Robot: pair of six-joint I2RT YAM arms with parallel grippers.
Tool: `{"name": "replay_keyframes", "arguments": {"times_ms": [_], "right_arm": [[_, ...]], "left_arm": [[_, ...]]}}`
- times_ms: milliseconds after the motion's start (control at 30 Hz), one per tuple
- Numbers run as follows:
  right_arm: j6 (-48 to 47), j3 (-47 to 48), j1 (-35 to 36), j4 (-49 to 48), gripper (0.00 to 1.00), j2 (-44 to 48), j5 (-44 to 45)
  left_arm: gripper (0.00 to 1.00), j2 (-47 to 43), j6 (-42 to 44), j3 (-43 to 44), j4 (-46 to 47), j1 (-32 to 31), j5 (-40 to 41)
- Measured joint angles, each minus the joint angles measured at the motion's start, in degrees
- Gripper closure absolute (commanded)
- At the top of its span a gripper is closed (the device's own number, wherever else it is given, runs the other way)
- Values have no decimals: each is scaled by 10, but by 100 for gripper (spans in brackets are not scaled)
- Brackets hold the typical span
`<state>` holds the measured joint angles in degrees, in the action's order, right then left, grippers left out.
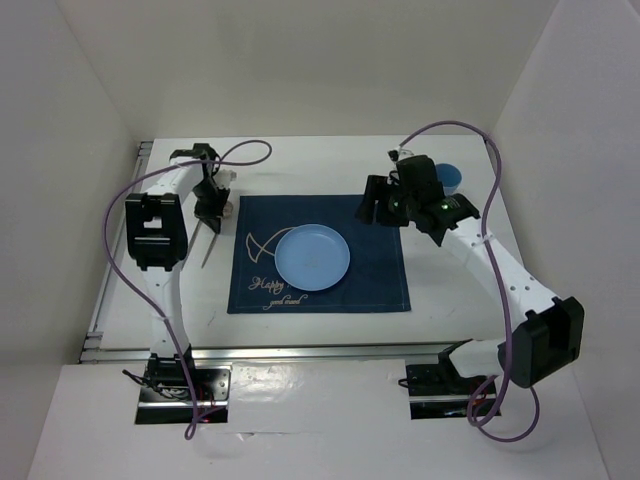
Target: Set the dinner table for one person
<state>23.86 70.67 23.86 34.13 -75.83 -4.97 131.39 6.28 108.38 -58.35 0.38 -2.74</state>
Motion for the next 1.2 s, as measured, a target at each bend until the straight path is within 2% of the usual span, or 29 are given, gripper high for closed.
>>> {"name": "replay_keyframes", "arguments": {"times_ms": [200, 433, 567, 700, 867, 1067, 1133, 1200], "right_arm": [[-1, -17, 42, -51, 30, -3, -49], [0, -16, 163, -155, 30, -73, -76], [18, -18, 219, -253, 29, -119, -80], [35, -16, 260, -399, 27, -156, -82], [43, 72, 268, -471, 27, -262, -90], [56, 137, 268, -481, 28, -359, -107], [61, 153, 268, -479, 31, -380, -107], [64, 160, 268, -478, 43, -390, -105]], "left_arm": [[100, -21, -62, 0, 9, 6, -57], [100, -126, -115, 0, 42, 8, -72], [100, -201, -155, -34, 79, 9, -79], [100, -303, -207, -127, 118, 9, -94], [100, -398, -251, -194, 139, -12, -90], [100, -417, -272, -196, 154, -33, -92], [100, -417, -277, -199, 155, -34, -92], [100, -417, -278, -202, 156, -34, -92]]}}
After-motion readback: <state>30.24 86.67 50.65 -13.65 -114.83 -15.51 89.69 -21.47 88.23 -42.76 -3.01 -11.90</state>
